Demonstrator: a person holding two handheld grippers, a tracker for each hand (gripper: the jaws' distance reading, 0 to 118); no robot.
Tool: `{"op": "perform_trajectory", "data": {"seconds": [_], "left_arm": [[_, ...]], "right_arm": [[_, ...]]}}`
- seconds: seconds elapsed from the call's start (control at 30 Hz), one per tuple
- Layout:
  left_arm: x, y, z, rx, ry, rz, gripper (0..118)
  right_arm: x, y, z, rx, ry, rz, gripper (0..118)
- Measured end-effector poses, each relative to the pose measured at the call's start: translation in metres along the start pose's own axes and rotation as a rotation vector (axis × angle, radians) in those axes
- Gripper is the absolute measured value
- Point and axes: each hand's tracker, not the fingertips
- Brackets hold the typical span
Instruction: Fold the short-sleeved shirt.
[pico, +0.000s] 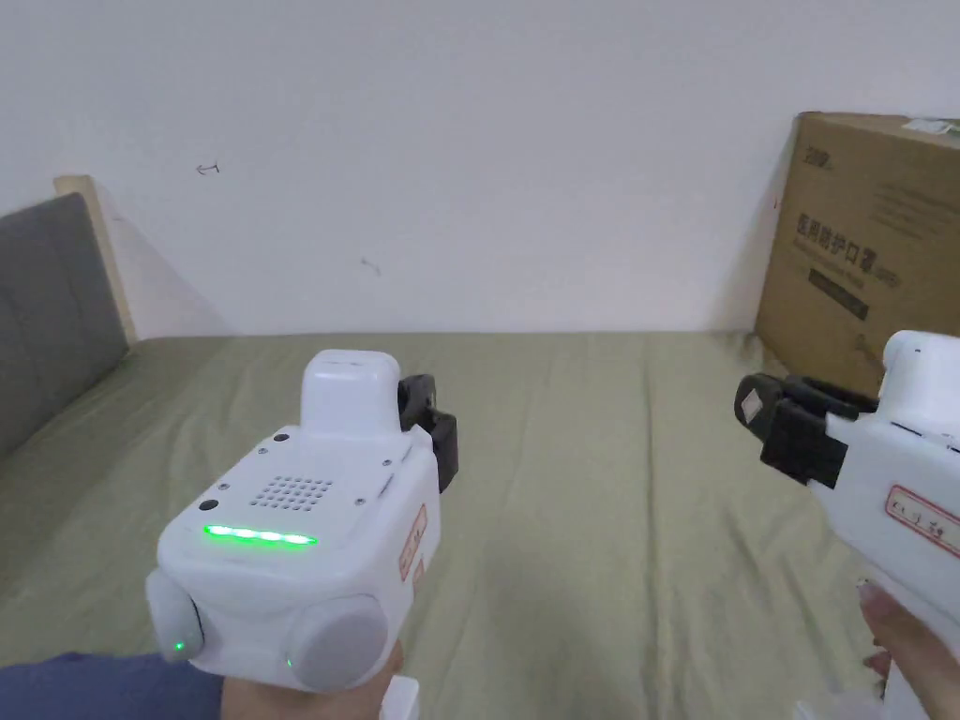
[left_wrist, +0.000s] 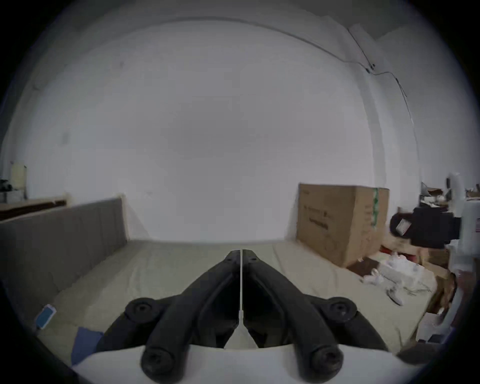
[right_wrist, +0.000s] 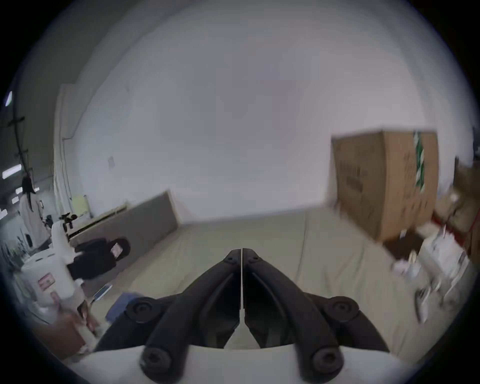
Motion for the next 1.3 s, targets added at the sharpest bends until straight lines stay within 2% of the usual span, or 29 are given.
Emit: {"op": "perform_trajectory", "data": {"seconds": [0.13, 0.2, 0.23, 0.27, 0.3, 0.33, 0.37, 0.4, 0.47, 0.6, 1.3], "left_arm": [[0.015, 0.003, 0.019, 0.095, 0.159, -0.038, 1], [0.017, 0.0, 0.025, 0.13, 0.211, -0.048, 1], [0.016, -0.001, 0.026, 0.123, 0.205, -0.034, 2], [0.014, -0.002, 0.028, 0.119, 0.195, -0.019, 9], [0.012, -0.005, 0.029, 0.116, 0.19, -0.001, 26], [0.01, -0.006, 0.029, 0.107, 0.182, 0.004, 67], [0.009, -0.007, 0.028, 0.088, 0.168, 0.004, 98], [0.007, -0.009, 0.024, 0.054, 0.159, 0.0, 116], [0.006, -0.015, 0.023, 0.037, 0.156, 0.008, 118], [0.008, -0.019, 0.026, 0.03, 0.155, -0.016, 118], [0.008, -0.035, 0.022, 0.024, 0.129, -0.043, 118]], "right_arm": [[-0.017, -0.004, 0.011, 0.156, -0.093, 0.158, 1], [-0.022, -0.012, 0.009, 0.171, -0.136, 0.183, 2], [-0.023, -0.015, 0.009, 0.175, -0.148, 0.179, 11], [-0.023, -0.018, 0.01, 0.185, -0.159, 0.175, 26], [-0.024, -0.021, 0.01, 0.192, -0.181, 0.182, 50], [-0.025, -0.022, 0.009, 0.192, -0.197, 0.187, 90], [-0.024, -0.023, 0.008, 0.187, -0.203, 0.183, 112], [-0.022, -0.024, 0.007, 0.176, -0.214, 0.178, 118], [-0.016, -0.032, 0.009, 0.21, -0.23, 0.15, 118], [-0.015, -0.038, 0.006, 0.176, -0.251, 0.192, 118], [-0.017, -0.051, -0.001, 0.086, -0.262, 0.209, 118]]}}
